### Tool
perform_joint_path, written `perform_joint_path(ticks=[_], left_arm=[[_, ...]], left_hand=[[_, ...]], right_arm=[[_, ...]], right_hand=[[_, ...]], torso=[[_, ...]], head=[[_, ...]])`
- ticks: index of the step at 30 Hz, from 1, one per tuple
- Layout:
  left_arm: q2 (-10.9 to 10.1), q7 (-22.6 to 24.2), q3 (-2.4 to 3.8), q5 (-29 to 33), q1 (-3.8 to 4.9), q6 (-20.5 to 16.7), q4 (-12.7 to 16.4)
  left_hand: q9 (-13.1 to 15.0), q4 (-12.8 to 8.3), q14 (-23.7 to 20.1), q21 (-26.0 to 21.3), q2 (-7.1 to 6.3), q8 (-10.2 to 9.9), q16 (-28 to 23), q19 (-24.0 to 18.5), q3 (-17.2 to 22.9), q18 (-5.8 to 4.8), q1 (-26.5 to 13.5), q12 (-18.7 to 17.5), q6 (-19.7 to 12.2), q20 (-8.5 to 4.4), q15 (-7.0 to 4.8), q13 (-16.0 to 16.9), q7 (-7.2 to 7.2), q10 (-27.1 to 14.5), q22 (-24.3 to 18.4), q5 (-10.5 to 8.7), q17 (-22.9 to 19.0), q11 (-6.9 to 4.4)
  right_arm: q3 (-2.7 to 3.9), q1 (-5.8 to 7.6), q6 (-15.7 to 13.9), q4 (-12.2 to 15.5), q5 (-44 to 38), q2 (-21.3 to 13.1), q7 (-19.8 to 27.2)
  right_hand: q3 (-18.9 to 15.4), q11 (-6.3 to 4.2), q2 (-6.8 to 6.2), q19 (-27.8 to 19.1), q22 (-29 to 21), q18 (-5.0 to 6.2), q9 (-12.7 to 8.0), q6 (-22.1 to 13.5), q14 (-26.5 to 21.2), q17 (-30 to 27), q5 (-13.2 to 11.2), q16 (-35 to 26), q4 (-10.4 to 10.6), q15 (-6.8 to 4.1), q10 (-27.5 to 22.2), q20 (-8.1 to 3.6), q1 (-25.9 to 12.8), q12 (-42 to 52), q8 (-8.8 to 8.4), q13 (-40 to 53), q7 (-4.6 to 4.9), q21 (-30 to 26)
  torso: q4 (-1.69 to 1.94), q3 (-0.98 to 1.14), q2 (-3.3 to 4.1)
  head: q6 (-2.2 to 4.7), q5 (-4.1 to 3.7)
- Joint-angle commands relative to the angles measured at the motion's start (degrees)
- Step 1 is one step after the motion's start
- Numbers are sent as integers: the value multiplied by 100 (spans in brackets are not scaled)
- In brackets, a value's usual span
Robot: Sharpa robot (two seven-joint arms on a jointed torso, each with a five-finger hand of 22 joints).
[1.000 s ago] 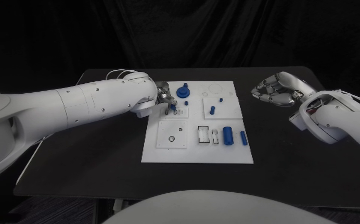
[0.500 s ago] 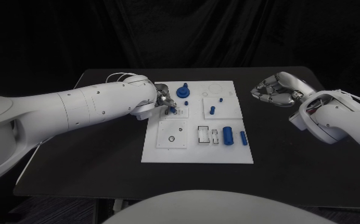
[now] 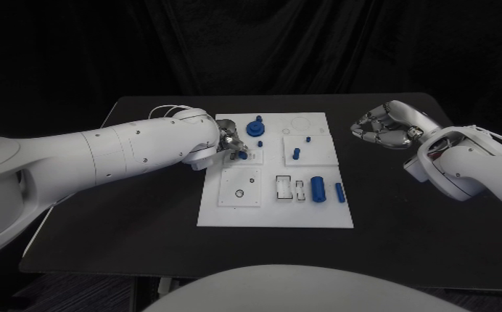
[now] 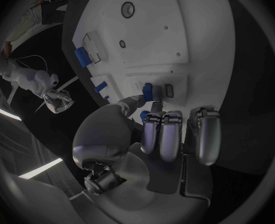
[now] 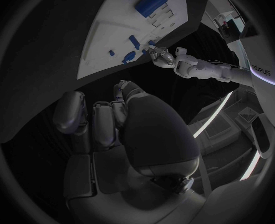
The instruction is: Assemble the parts on the task board
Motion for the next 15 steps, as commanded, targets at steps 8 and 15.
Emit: perform_joint_path(ticks=[8, 15], left_arm=[[39, 126, -1, 1, -34, -42, -8], [48, 132, -1, 1, -54, -42, -20]], left_hand=[[2, -235, 595, -23, 75, -52, -6, -48, 270, 58, -18, 20, -17, 3, -5, 1509, -7, 602, 454, -23, 1509, -10], [2, -225, 595, -30, 82, -71, -6, -52, 273, 59, -31, 20, -22, 6, -2, 1509, -3, 602, 447, -48, 1509, -6]], right_arm=[[4, -21, 45, -5, -33, 1, -109], [4, -22, 61, -8, -33, 4, -125]], right_hand=[[35, 0, 25, -11, 178, 80, 5, -41, 161, 7, 21, -27, -4, -6, -8, 30, 20, -18, -21, -8, 15, -37], [38, 1, 22, -14, 174, 81, 6, -45, 159, -1, 19, -36, -2, -5, -10, 32, 12, -21, -25, -11, 18, -48]], torso=[[8, -1, -1], [-1, -2, 3]], head=[[1, -9], [1, -1]])
